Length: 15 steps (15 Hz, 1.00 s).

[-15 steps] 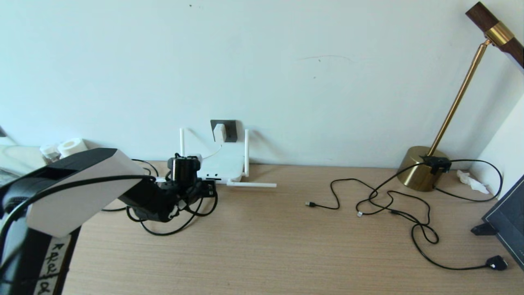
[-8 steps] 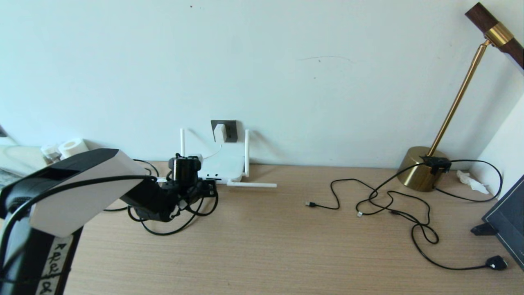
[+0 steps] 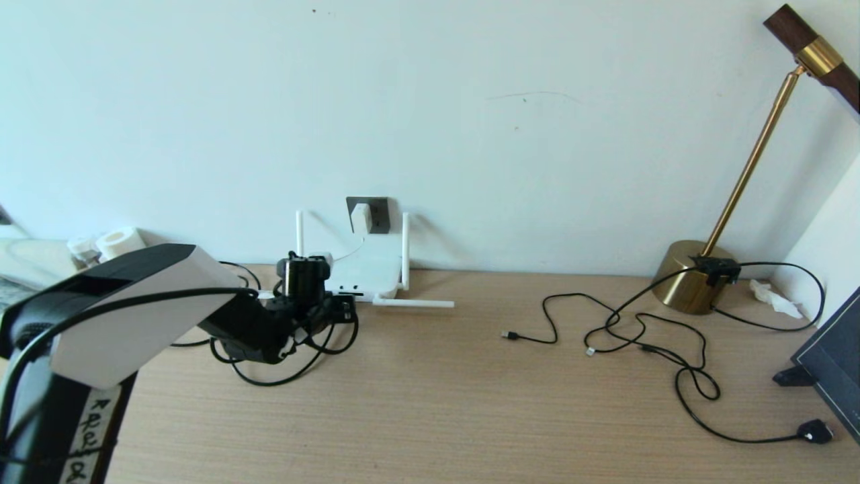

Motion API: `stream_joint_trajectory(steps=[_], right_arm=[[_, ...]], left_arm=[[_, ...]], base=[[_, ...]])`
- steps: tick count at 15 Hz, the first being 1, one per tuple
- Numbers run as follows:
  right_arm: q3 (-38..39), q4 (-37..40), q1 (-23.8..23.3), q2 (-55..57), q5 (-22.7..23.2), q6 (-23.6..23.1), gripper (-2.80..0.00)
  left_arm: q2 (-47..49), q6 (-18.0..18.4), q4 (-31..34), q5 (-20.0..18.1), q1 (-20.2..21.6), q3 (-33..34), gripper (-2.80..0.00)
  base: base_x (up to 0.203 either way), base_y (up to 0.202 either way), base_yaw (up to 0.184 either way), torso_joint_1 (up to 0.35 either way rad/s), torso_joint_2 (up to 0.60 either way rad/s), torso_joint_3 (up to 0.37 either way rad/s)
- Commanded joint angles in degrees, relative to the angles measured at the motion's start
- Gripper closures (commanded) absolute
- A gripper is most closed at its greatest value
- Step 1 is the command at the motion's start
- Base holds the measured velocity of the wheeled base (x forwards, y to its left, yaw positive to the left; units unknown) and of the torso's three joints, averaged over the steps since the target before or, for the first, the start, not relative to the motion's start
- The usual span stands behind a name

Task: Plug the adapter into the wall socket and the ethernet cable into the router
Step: Plug cable into router interface

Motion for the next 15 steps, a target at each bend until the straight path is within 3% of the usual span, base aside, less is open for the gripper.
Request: stream_joint_trajectory(steps=[1, 9, 10, 15], right_arm=[[0.01, 0.06, 0.02, -0.02, -0.02, 0.02, -2.8], [0.01, 0.06, 0.02, -0.02, -0.02, 0.02, -2.8], [0.01, 0.06, 0.02, -0.02, -0.02, 0.02, -2.8], [0.01, 0.06, 0.02, -0.02, -0.02, 0.02, -2.8]], left_arm=[[0.17, -0.07, -0.18, 0.07, 0.0, -0.72, 0.0], [0.43, 0.01, -0.33, 0.07, -0.06, -0.34, 0.0], [0.43, -0.08, -0.45, 0.07, -0.09, -0.09, -2.8], [-1.15, -0.25, -0.97, 0.07, -0.09, 2.05, -2.8]], base=[[0.0, 0.0, 0.0, 0.0, 0.0, 0.0], [0.0, 0.0, 0.0, 0.0, 0.0, 0.0], [0.0, 0.0, 0.0, 0.0, 0.0, 0.0], [0.0, 0.0, 0.0, 0.0, 0.0, 0.0]])
